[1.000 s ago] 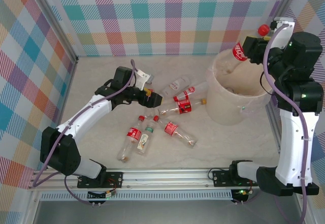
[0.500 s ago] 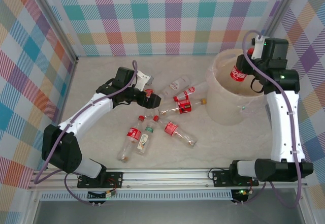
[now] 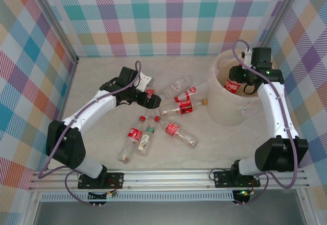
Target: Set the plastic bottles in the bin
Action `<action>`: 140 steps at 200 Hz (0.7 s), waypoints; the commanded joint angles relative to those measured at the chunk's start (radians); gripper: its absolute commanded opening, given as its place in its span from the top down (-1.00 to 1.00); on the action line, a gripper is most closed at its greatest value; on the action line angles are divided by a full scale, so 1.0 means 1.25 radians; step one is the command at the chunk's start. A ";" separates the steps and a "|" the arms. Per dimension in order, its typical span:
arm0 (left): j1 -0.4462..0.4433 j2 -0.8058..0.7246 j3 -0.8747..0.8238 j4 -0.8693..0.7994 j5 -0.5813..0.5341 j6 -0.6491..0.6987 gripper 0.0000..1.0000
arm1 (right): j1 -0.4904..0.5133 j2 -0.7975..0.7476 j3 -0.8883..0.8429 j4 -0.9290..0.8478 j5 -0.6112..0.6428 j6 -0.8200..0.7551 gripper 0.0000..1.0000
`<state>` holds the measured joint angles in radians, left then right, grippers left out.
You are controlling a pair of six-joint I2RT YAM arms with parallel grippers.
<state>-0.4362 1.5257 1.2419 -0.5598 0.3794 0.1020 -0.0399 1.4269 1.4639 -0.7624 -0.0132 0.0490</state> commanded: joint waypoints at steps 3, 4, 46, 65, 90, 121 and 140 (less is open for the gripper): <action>-0.003 0.003 0.024 -0.021 -0.006 0.010 -1.00 | -0.006 0.027 -0.030 -0.007 -0.033 0.007 -0.01; -0.003 0.003 0.024 -0.022 -0.006 0.010 -1.00 | -0.006 0.028 -0.031 -0.007 -0.033 0.007 -0.01; -0.003 0.007 0.029 -0.033 -0.014 0.015 -1.00 | -0.009 0.054 -0.041 -0.005 -0.046 0.008 -0.29; -0.003 0.009 0.029 -0.035 -0.016 0.017 -1.00 | -0.010 0.045 -0.031 -0.008 -0.054 0.008 -0.50; -0.003 0.012 0.030 -0.038 -0.019 0.019 -0.99 | -0.011 0.025 0.012 -0.036 -0.057 0.002 -0.63; -0.003 0.017 0.034 -0.048 -0.032 0.021 -0.99 | -0.010 -0.022 0.066 -0.079 -0.059 -0.009 -0.76; -0.003 0.023 0.046 -0.067 -0.054 0.025 -0.99 | -0.010 -0.066 0.085 -0.094 -0.061 -0.006 -0.86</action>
<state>-0.4362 1.5345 1.2617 -0.5888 0.3454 0.1070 -0.0475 1.4460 1.5059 -0.8295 -0.0654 0.0563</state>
